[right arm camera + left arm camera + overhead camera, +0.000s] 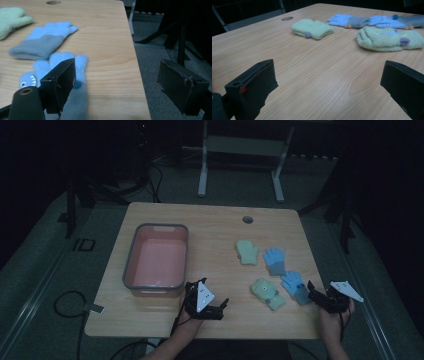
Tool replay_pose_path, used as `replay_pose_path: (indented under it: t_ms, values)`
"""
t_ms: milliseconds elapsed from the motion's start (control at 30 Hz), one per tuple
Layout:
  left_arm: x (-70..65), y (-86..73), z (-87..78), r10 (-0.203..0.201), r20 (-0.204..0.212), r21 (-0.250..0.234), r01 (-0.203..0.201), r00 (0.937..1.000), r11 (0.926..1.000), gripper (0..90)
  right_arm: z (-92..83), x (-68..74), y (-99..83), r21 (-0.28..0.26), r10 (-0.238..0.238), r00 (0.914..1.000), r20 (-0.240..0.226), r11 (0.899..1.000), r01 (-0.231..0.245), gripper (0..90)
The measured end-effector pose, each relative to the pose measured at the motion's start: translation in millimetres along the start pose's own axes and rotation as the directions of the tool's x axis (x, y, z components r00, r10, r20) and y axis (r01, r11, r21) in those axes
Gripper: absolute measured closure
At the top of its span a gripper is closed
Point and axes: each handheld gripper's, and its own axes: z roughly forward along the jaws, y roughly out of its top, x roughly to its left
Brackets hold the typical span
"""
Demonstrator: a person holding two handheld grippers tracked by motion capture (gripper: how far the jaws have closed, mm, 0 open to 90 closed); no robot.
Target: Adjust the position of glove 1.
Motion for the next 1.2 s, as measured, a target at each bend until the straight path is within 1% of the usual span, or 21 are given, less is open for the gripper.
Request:
replay_pose_path:
  t_ms: [33, 67, 100, 133, 167, 233, 300, 333, 467, 500, 533, 633, 700, 733, 767, 800, 900, 1000, 1067, 1133, 1200]
  values:
    - [-0.1, 0.0, 0.0, 0.001, -0.001, 0.000, -0.001, 1.0000, 1.0000, 0.2, 0.7, 2.3, 0.4, 0.009, -0.023, 0.9997, 0.001, 1.000, 0.023, 15.9]
    - [-0.1, 0.0, 0.0, 0.000, -0.003, 0.001, 0.000, 1.0000, 1.0000, 0.2, 0.7, 2.3, 0.4, 0.009, -0.023, 0.9997, 0.001, 1.000, 0.023, 15.9]
    - [-0.3, 0.1, 0.0, -0.001, -0.007, 0.001, 0.001, 1.0000, 1.0000, 0.2, 1.1, 3.4, 0.4, 0.011, -0.036, 0.9994, 0.003, 0.999, 0.036, 18.9]
    - [-0.4, 0.0, -0.1, -0.002, -0.010, 0.000, 0.002, 0.9999, 1.0000, 0.2, 1.2, 5.0, 0.5, 0.013, -0.044, 0.9989, 0.014, 0.999, 0.044, 20.4]
    - [-0.3, 0.0, -0.3, -0.001, -0.012, 0.000, 0.001, 0.9999, 1.0000, 0.2, 0.9, 5.1, 0.4, 0.011, -0.048, 0.9988, 0.010, 0.999, 0.048, 20.5]
    - [-0.3, 0.0, -0.2, -0.002, -0.011, 0.000, 0.002, 0.9999, 1.0000, 0.2, 1.6, 4.3, 0.7, 0.025, -0.040, 0.9992, 0.003, 0.999, 0.040, 20.6]
    - [-0.2, 0.0, -0.1, -0.004, -0.011, 0.000, 0.004, 0.9999, 1.0000, 0.2, 1.6, 4.3, 0.7, 0.025, -0.040, 0.9992, 0.003, 0.999, 0.040, 20.6]
    - [0.2, -0.1, -0.4, -0.006, -0.009, -0.003, 0.006, 0.9999, 1.0000, 0.2, 1.1, 2.6, 0.5, 0.047, -0.021, 0.9998, -0.001, 0.999, 0.021, 22.4]
    - [0.4, -0.3, -0.7, -0.007, -0.008, -0.005, 0.007, 0.9999, 1.0000, 0.2, 1.4, 1.8, 0.4, 0.064, -0.003, 1.0000, 0.002, 0.998, 0.003, 23.2]
    - [0.2, -0.4, -1.0, -0.005, -0.007, -0.007, 0.005, 1.0000, 1.0000, 0.2, 2.6, -1.4, 0.6, 0.097, 0.037, 0.9993, -0.010, 0.995, -0.036, 23.6]
    - [0.0, -0.4, -1.0, -0.002, -0.007, -0.008, 0.002, 1.0000, 1.0000, 0.2, 2.3, -2.6, 0.8, 0.104, 0.052, 0.9986, -0.009, 0.993, -0.051, 24.2]
    - [0.0, -0.4, -0.9, -0.001, -0.004, -0.007, 0.001, 1.0000, 1.0000, 0.2, 0.5, -6.3, 3.4, 0.127, 0.079, 0.9967, 0.016, 0.989, -0.081, 26.7]
    - [0.4, -0.3, -0.6, -0.004, 0.000, -0.005, 0.004, 1.0000, 1.0000, 0.2, -0.6, -8.2, 6.8, 0.141, 0.108, 0.9940, 0.020, 0.984, -0.109, 26.4]
    - [0.4, -0.3, -0.6, -0.004, 0.000, -0.005, 0.004, 1.0000, 1.0000, 0.2, -0.6, -8.2, 6.8, 0.141, 0.108, 0.9940, 0.020, 0.984, -0.109, 26.4]
    - [0.4, -0.3, -0.6, -0.004, 0.000, -0.005, 0.004, 1.0000, 1.0000, 0.2, -0.5, -7.9, 8.5, 0.152, 0.105, 0.9941, 0.028, 0.983, -0.108, 26.4]
    - [1.0, -0.5, -1.1, -0.009, 0.000, -0.009, 0.009, 1.0000, 0.9999, 0.2, -2.3, -5.8, 12.1, 0.166, 0.085, 0.9954, 0.045, 0.982, -0.092, 23.8]
    - [0.9, -0.6, -1.3, -0.008, 0.001, -0.010, 0.008, 1.0000, 0.9999, 0.2, -5.7, -3.3, 19.2, 0.176, 0.064, 0.9968, 0.048, 0.982, -0.071, 22.7]
    - [0.6, -0.6, -1.2, -0.006, 0.001, -0.011, 0.006, 1.0000, 0.9999, 0.2, -6.6, -2.6, 27.0, 0.190, 0.062, 0.9974, 0.035, 0.979, -0.068, 20.4]
    - [0.9, -0.6, -1.2, -0.007, 0.000, -0.011, 0.007, 1.0000, 0.9999, 0.2, -5.1, -2.5, 31.7, 0.203, 0.052, 0.9981, 0.032, 0.978, -0.057, 20.4]
    - [1.2, -0.6, -1.3, -0.012, 0.000, -0.012, 0.012, 0.9999, 0.9999, 0.2, -2.9, -2.3, 36.7, 0.214, 0.050, 0.9986, 0.016, 0.976, -0.052, 20.2]
    - [1.4, -0.7, -1.4, -0.014, 0.000, -0.014, 0.014, 0.9999, 0.9998, 0.2, -2.2, -1.6, 42.2, 0.210, 0.047, 0.9988, 0.014, 0.976, -0.049, 20.2]
